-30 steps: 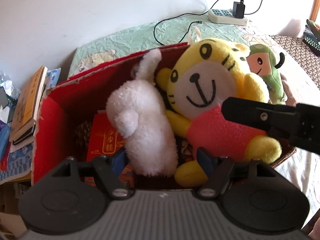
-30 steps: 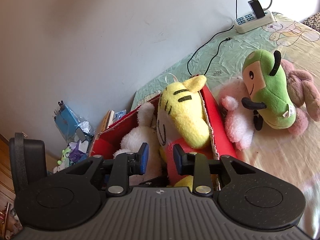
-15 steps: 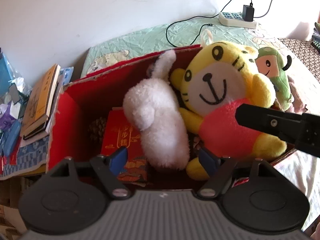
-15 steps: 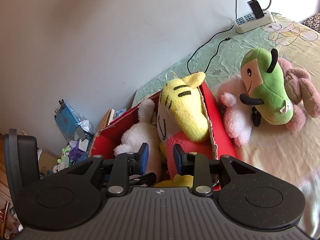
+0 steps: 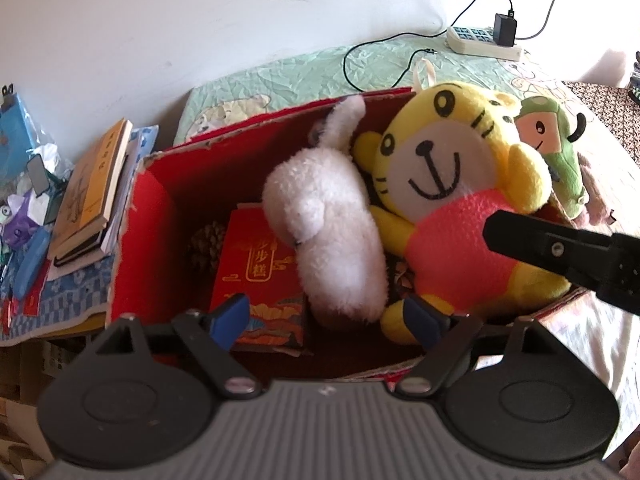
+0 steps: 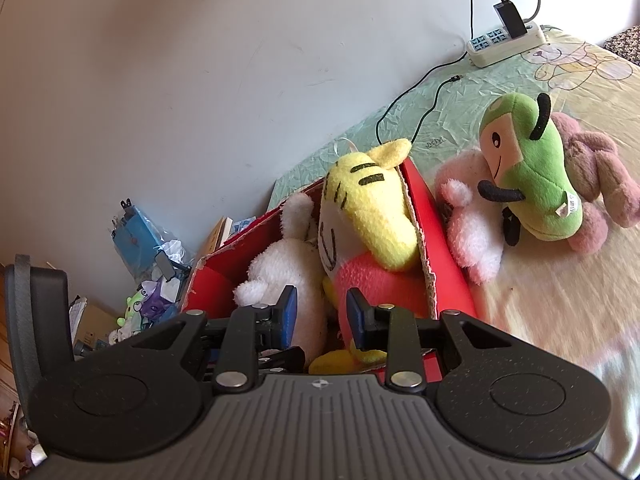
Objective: Organize objects
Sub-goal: 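Lower the white bunny into the box beside the tiger, open right gripper, then move the right gripper toward the pink teddy bear beside the box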
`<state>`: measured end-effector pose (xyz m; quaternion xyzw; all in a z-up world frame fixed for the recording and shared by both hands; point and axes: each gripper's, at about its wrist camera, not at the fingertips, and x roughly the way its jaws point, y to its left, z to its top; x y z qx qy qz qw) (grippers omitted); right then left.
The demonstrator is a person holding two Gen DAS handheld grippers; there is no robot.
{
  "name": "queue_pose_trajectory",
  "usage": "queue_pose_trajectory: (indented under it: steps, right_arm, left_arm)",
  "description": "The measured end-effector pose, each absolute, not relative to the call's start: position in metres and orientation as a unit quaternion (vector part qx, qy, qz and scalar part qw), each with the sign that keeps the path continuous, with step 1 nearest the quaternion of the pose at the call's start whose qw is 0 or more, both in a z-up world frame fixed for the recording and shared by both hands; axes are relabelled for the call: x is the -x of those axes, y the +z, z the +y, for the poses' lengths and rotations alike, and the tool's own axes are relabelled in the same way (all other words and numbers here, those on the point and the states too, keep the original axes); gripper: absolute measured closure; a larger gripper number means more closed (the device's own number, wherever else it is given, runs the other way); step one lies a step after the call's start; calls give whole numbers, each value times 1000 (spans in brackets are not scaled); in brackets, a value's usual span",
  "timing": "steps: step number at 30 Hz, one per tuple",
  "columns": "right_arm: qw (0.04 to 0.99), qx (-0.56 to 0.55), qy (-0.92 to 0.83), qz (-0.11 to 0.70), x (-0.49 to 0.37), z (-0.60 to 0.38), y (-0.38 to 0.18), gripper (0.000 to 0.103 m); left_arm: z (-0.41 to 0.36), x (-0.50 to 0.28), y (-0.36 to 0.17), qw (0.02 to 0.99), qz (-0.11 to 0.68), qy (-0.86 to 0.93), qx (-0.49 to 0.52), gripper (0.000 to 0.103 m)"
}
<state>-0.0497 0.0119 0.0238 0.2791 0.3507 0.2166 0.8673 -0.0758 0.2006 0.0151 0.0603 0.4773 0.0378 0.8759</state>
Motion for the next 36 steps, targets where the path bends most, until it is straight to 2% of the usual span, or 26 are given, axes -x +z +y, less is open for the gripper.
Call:
queue_pose_trajectory:
  steps: [36]
  right_arm:
    - [875,-280,216,330,64,-6,31,72]
  left_arm:
    - [203,89,33,886,458,55,-57,20]
